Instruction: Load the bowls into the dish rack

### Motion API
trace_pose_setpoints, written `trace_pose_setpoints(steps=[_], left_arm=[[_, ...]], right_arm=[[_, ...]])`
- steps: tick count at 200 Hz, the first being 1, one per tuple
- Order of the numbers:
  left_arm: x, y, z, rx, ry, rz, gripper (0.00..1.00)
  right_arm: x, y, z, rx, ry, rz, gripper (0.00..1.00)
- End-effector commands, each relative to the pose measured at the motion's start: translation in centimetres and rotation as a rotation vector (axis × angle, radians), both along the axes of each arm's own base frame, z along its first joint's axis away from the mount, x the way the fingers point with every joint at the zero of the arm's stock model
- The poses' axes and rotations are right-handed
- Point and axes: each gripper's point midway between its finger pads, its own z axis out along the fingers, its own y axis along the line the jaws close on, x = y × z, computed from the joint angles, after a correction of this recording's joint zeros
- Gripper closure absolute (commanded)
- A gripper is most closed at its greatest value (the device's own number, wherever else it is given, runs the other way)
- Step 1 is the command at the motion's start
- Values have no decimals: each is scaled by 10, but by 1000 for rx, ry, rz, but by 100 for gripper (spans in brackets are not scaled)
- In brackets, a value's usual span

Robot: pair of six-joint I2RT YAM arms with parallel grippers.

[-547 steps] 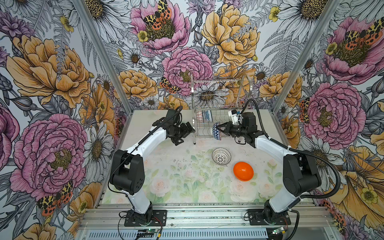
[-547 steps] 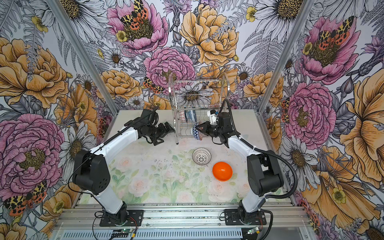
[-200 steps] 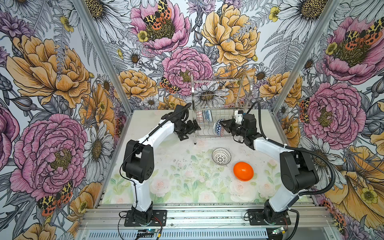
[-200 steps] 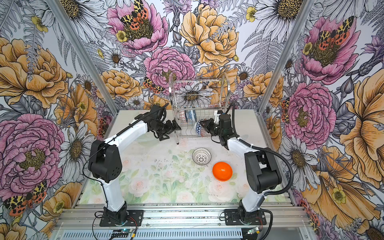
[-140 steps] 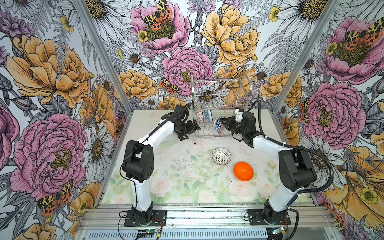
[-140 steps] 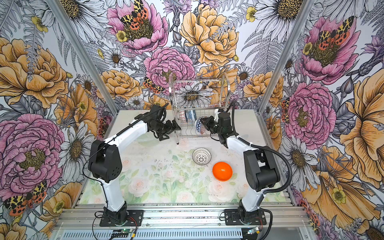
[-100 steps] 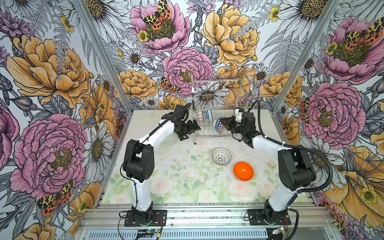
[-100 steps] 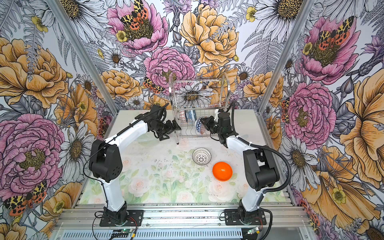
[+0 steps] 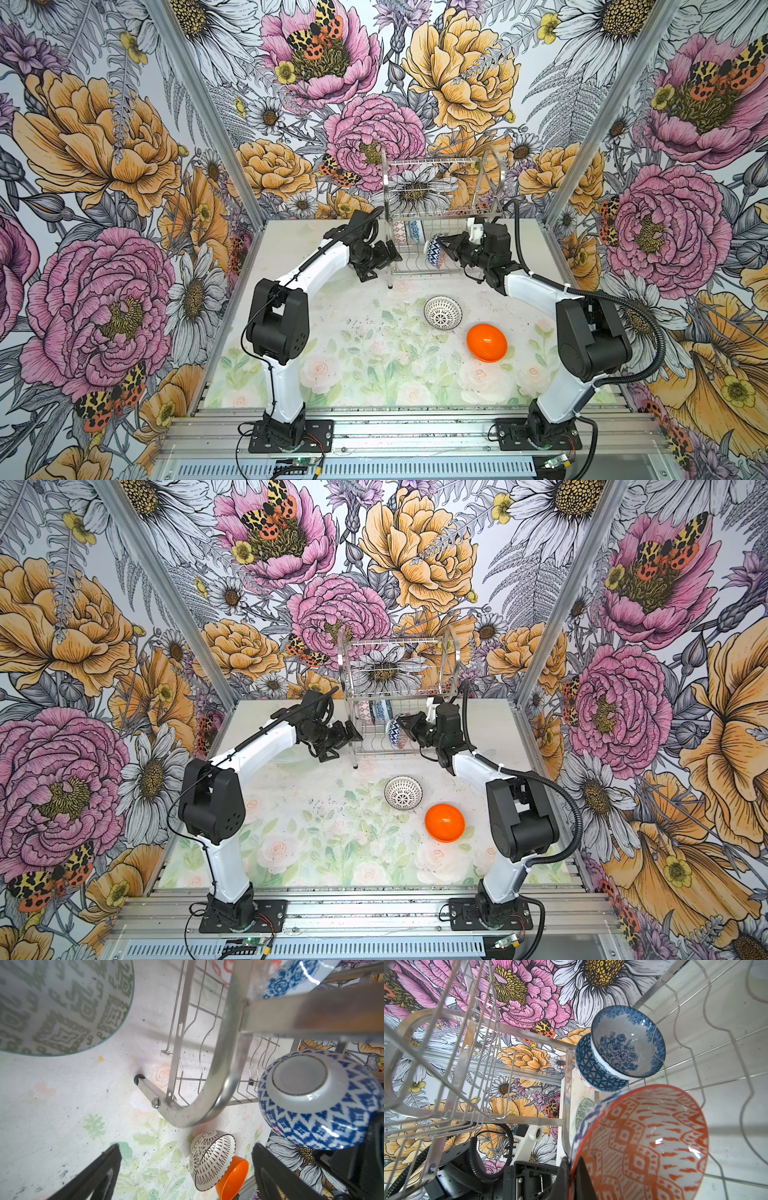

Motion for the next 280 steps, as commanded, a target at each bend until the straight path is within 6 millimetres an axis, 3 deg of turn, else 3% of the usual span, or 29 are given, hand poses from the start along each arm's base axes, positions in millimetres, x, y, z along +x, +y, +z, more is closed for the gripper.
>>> trace_pose_setpoints(steps=[1,29,31,35,75,163,166,195,280], left_arm=[[-10,3,16,19,-48,-6,1],[-16,3,11,34,-38,-2,1],[-18,4,23,24,-62,0,1],[-19,4,27,21,-71,0,1],[-21,0,32,18,-79,4,1],[-12,-1,32,25,-95,-11,1],[-9,-1,19,37,-70,-13,1],[3,5,8,47,-59,-12,1],[21,-1,-1,66,-91,-78,1]], right_arm=[[-9,12,32,27,-98,66,100],[-18,14,29,25,-92,83,100],[-18,14,29,26,-92,84,100],[-18,14,29,26,-93,85,100],[-17,17,24,21,-86,95,100],[30,13,23,47,-87,-24,100],[31,13,22,48,-84,-30,100],[44,9,16,74,-66,-94,100],[76,12,21,132,-118,-142,100]])
